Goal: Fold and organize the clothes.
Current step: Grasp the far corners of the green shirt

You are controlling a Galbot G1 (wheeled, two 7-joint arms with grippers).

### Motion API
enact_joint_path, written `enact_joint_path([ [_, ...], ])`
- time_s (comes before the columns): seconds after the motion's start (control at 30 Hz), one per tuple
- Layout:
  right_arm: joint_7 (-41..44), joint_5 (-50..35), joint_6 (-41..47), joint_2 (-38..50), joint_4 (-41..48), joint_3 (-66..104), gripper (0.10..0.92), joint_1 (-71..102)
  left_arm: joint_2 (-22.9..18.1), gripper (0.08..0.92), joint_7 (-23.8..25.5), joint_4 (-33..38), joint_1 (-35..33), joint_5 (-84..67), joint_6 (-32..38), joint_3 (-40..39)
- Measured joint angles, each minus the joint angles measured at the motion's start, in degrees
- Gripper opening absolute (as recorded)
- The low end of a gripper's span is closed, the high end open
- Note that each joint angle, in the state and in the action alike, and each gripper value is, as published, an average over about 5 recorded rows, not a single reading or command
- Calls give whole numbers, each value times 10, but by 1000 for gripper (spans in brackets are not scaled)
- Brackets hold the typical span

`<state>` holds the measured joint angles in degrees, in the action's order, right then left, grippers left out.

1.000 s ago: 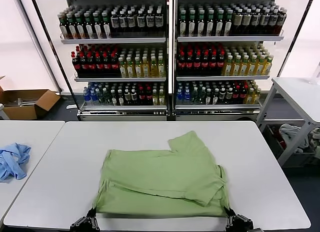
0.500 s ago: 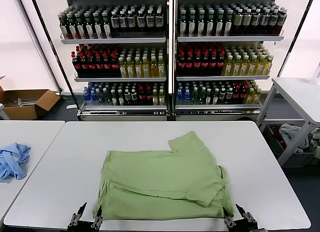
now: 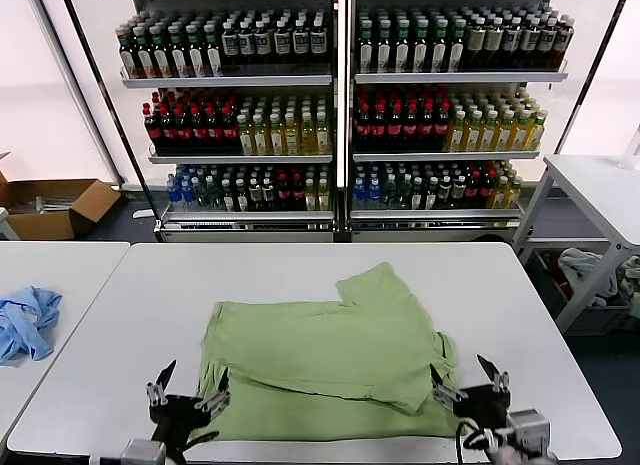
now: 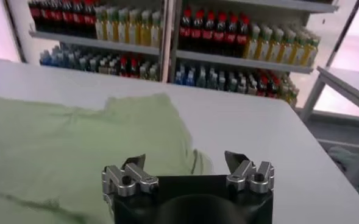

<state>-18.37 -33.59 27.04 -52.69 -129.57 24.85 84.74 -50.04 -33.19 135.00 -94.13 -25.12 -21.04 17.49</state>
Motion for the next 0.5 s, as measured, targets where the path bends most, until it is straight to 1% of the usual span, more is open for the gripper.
enact_joint_path([
  [0.2,38,-21,-4,-21,106,-46,823,-146,-12,823,58,-49,89,-39,-9,0],
  [0.5,85,-27,23,-61,264,-121,823,-327,-12,823,123,-137,208,-100,-42,-5],
])
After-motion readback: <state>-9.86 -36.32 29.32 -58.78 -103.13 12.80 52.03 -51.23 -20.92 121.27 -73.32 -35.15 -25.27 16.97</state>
